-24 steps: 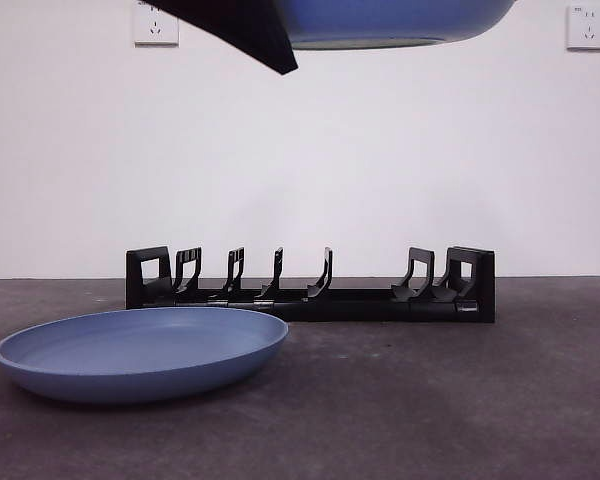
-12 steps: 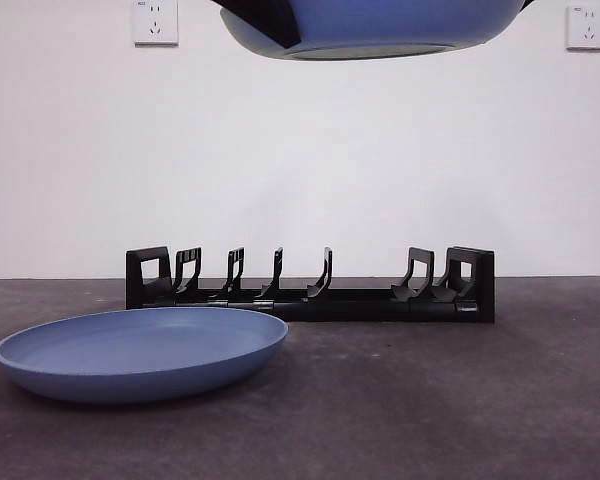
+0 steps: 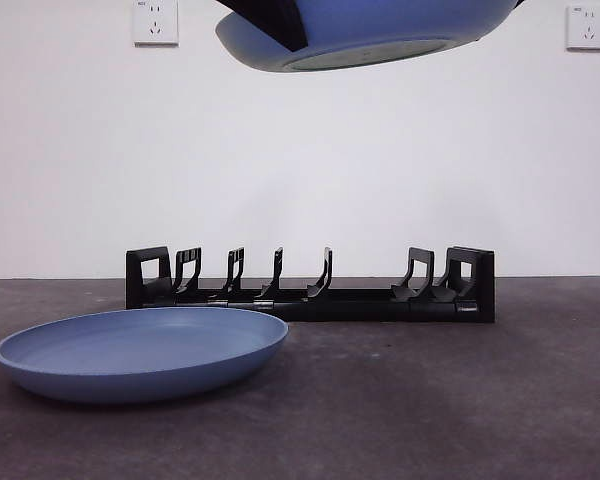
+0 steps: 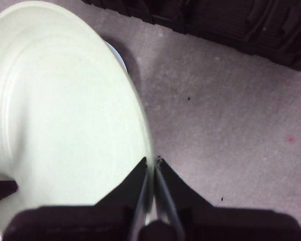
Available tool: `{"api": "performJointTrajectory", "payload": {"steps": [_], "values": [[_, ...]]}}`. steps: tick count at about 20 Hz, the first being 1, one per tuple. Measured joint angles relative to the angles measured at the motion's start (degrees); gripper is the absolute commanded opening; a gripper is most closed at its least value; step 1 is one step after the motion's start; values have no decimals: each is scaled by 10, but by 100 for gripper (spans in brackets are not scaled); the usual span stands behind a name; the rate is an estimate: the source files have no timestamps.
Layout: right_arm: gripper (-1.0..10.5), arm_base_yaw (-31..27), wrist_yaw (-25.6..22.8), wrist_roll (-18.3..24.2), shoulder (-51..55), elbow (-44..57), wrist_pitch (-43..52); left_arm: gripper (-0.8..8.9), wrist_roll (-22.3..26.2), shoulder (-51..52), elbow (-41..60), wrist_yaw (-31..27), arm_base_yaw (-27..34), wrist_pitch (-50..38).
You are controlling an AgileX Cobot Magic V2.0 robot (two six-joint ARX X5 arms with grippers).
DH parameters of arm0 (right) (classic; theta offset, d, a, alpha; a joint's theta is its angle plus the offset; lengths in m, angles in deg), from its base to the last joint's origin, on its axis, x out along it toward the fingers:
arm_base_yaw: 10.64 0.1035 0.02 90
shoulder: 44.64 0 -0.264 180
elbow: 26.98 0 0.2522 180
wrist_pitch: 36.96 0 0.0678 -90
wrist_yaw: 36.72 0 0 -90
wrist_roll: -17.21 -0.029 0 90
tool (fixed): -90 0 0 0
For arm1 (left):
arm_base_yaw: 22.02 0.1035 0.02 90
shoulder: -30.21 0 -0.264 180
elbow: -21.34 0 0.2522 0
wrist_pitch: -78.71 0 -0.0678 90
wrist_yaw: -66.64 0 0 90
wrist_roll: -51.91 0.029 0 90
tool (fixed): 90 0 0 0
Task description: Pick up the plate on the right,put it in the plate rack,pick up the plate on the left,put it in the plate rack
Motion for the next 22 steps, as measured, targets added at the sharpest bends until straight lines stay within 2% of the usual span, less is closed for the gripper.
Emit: {"api": "performJointTrajectory", "payload": {"steps": [1, 6, 8, 13, 16, 19, 22], "values": [[59, 0, 0, 0, 0, 0, 2, -9, -2, 0, 0, 0, 0, 0], [486, 0, 6, 0, 0, -10, 17, -9, -36, 0, 0, 9, 2, 0], [575, 0, 6, 0, 0, -26, 24, -9, -55, 2, 0, 21, 5, 3], [572, 0, -10, 0, 0, -95, 29, -9, -87, 6, 0, 41, 14, 3], [567, 0, -62, -4, 0, -170, 30, -9, -127, 7, 0, 88, 37, 1], [567, 0, -143, -11, 17, -228, 29, -9, -204, 13, 0, 148, 99, -49], [567, 0, -157, -11, 57, -235, 19, -9, -330, 33, 0, 255, 213, -142]]}}
